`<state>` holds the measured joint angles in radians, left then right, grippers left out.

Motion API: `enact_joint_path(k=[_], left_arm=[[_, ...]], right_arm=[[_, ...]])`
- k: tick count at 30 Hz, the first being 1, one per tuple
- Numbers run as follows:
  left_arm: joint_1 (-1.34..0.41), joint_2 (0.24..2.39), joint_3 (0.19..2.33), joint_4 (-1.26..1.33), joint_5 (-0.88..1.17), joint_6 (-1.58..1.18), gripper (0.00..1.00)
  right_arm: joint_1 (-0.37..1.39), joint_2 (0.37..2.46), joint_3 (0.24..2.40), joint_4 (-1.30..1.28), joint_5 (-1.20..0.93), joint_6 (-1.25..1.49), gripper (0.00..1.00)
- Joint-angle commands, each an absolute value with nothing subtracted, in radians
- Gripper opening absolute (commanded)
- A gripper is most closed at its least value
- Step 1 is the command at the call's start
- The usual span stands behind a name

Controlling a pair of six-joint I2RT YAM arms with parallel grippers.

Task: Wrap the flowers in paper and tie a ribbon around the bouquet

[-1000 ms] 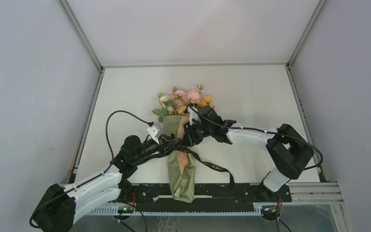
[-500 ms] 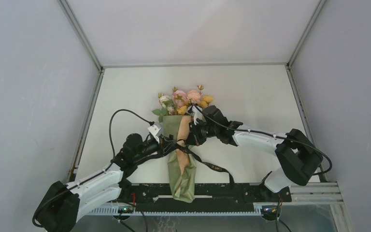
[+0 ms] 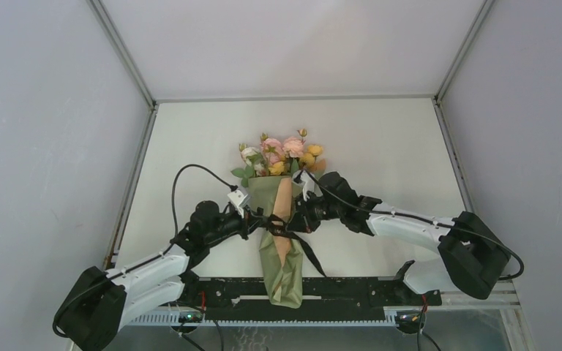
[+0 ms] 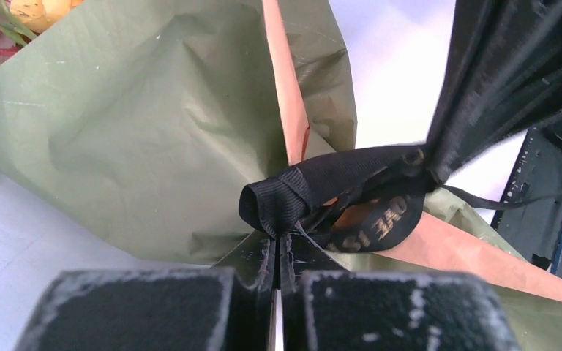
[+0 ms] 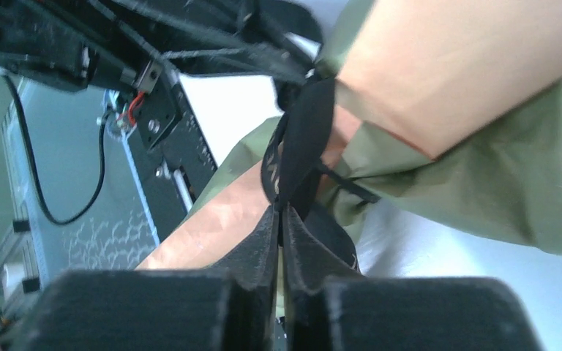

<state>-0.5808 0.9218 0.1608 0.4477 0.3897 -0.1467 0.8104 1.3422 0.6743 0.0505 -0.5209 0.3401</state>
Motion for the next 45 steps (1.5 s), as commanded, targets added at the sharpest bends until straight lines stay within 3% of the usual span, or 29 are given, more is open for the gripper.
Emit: enact_joint_path(k=[1, 5, 9, 11, 15, 19, 24, 31, 45], left_arm=[[-0.569, 0.938, 0.177, 0.539, 0.401, -0.082, 0.0], [-0.57, 0.933, 0.157, 0.541, 0.405, -0.068, 0.0], [-0.57, 0.921, 0.138, 0.556, 0.413, -0.063, 0.0], [-0.57, 0.919, 0.134, 0.558, 0.406, -0.063, 0.0], [-0.571, 0.906, 0.129, 0.557, 0.404, -0.06, 0.0], [-0.569, 0.899, 0.129, 0.553, 0.405, -0.063, 0.0], [-0.571, 0.9, 0.128, 0.55, 0.403, -0.059, 0.0], [-0.57, 0.903, 0.131, 0.545, 0.401, -0.06, 0.0], [-0.57, 0.909, 0.132, 0.54, 0.396, -0.06, 0.0]], right_arm=[[0.835, 1.359, 0.702, 0.08, -0.603, 0.312, 0.2], [0.747, 1.335, 0.783, -0.058, -0.636, 0.222, 0.47], [0.688, 1.345, 0.862, -0.142, -0.671, 0.157, 0.53], [0.686, 1.373, 0.893, -0.149, -0.637, 0.149, 0.51], [0.684, 1.448, 0.921, -0.156, -0.527, 0.178, 0.29], [0.702, 1.49, 0.921, -0.131, -0.54, 0.19, 0.19], [0.714, 1.564, 0.922, -0.086, -0.552, 0.194, 0.18], [0.726, 1.66, 0.922, 0.049, -0.802, 0.237, 0.17], [0.755, 1.736, 0.921, 0.265, -0.913, 0.294, 0.28]])
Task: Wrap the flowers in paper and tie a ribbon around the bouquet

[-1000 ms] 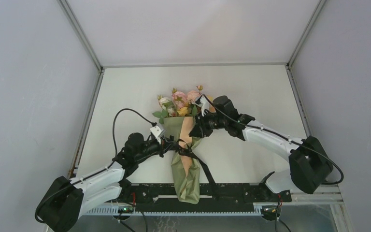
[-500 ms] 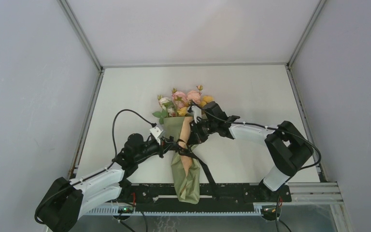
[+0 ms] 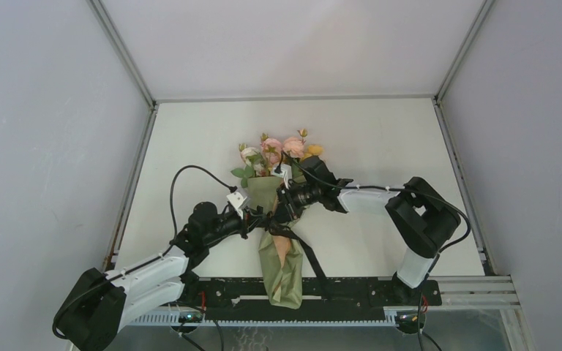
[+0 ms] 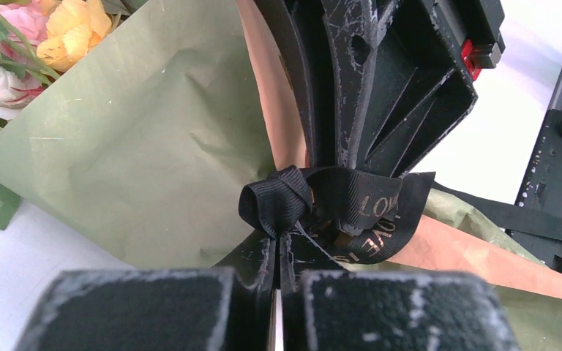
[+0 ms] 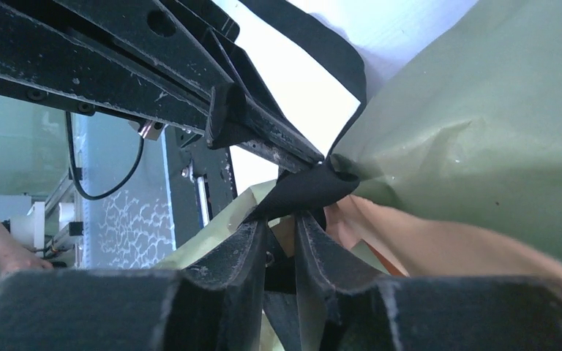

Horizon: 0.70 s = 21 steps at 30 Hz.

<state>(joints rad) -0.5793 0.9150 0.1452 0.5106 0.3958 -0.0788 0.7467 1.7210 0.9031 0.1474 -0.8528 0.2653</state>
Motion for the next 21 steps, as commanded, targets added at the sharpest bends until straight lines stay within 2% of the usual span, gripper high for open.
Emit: enact_joint_path(k=[1, 13, 18, 21], left_arm=[[-0.57, 0.909, 0.131, 0.539, 0.396, -0.06, 0.0], [-0.57, 0.91, 0.131, 0.53, 0.388, -0.057, 0.0], [-0.57, 0.913, 0.131, 0.529, 0.39, -0.057, 0.0], [-0.57, 0.917, 0.133, 0.529, 0.389, -0.058, 0.0]], right_arm=[[0.761, 1.738, 0.921, 0.266, -0.908, 0.289, 0.3], [0.822, 1.711, 0.92, 0.147, -0.824, 0.187, 0.47], [0.857, 1.699, 0.92, 0.104, -0.688, 0.152, 0.49], [0.879, 1.691, 0.92, 0.106, -0.627, 0.135, 0.45]])
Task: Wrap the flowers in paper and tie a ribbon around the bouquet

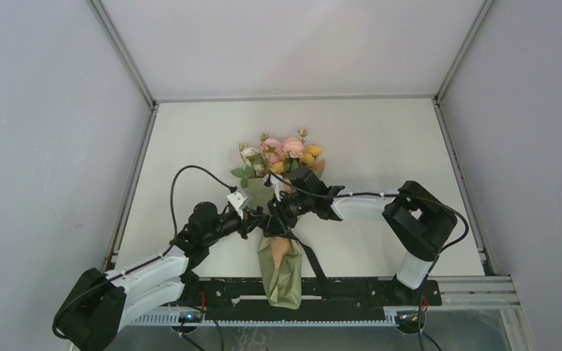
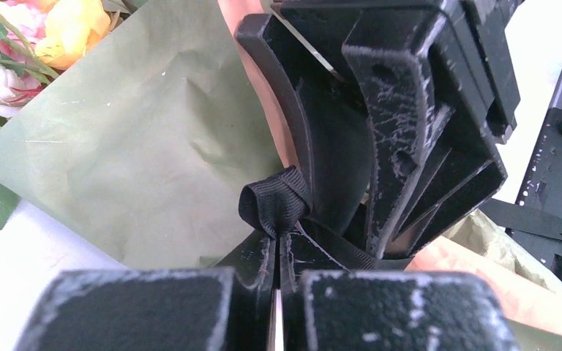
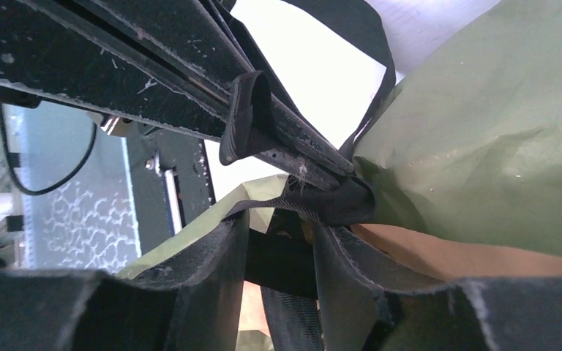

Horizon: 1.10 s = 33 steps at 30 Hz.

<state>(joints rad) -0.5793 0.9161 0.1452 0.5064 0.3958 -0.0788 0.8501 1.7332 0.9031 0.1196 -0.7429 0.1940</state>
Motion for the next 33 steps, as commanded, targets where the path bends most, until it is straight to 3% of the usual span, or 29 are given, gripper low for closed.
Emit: enact_joint_path(k=[1, 9, 19, 25, 33], left_arm=[[-0.57, 0.917, 0.133, 0.528, 0.389, -0.058, 0.0], [-0.57, 0.91, 0.136, 0.517, 0.382, -0.057, 0.0], [-0.57, 0.911, 0.134, 0.518, 0.379, -0.052, 0.0], [-0.57, 0.909, 0.133, 0.521, 0.372, -0.048, 0.0], [-0.569, 0.907, 0.131, 0.513, 0.368, -0.037, 0.0]], right_arm=[[0.883, 1.691, 0.92, 0.106, -0.621, 0.131, 0.41], [0.878, 1.647, 0.92, 0.066, -0.608, 0.126, 0.01], [0.801, 1.481, 0.815, 0.155, -0.578, 0.228, 0.0], [0.758, 1.437, 0.781, 0.084, -0.428, 0.282, 0.0], [0.684, 1.359, 0.683, 0.176, -0.323, 0.481, 0.0]])
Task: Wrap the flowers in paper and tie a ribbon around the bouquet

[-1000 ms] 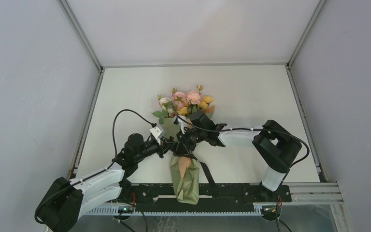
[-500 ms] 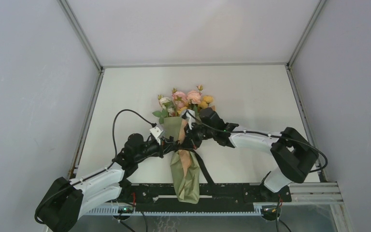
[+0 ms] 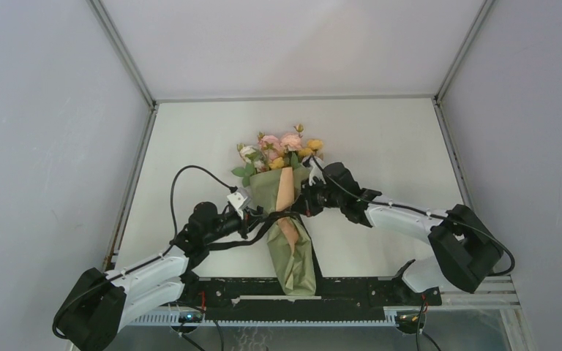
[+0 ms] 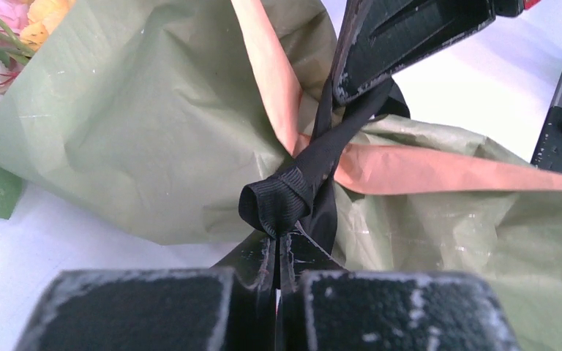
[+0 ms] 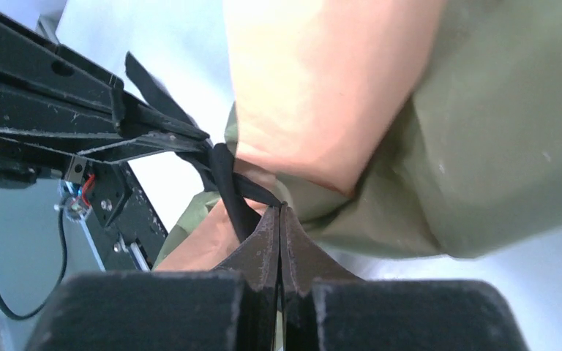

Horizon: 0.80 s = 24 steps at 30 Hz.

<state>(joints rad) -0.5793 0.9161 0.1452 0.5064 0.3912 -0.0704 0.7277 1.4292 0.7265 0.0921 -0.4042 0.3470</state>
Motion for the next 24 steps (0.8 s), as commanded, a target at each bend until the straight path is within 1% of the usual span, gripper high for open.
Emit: enact_joint_path(k=[1, 5, 9, 11, 14, 17, 20, 24], left_arm=[[-0.57, 0.906, 0.131, 0.512, 0.369, -0.038, 0.0], [-0.569, 0.908, 0.13, 0.513, 0.371, -0.034, 0.0], [-0.57, 0.909, 0.127, 0.514, 0.388, -0.015, 0.0], [-0.571, 0.91, 0.127, 0.516, 0.398, -0.004, 0.0], [-0.572, 0.906, 0.127, 0.543, 0.432, 0.038, 0.0], [-0.574, 0.909, 0.142, 0.564, 0.448, 0.043, 0.0], [-0.575, 0.902, 0.146, 0.558, 0.468, 0.054, 0.0], [-0.575, 0.889, 0.141, 0.549, 0.456, 0.066, 0.0]], right_arm=[[0.673, 1.347, 0.658, 0.208, -0.326, 0.519, 0.0], [0.671, 1.303, 0.602, 0.282, -0.31, 0.59, 0.0], [0.739, 1.263, 0.602, 0.266, -0.208, 0.528, 0.0], [0.775, 1.263, 0.616, 0.273, -0.196, 0.484, 0.0], [0.841, 1.314, 0.673, 0.324, -0.23, 0.386, 0.0], [0.855, 1.397, 0.73, 0.365, -0.257, 0.34, 0.0], [0.827, 1.468, 0.762, 0.424, -0.311, 0.374, 0.02], [0.794, 1.509, 0.765, 0.494, -0.322, 0.438, 0.06]])
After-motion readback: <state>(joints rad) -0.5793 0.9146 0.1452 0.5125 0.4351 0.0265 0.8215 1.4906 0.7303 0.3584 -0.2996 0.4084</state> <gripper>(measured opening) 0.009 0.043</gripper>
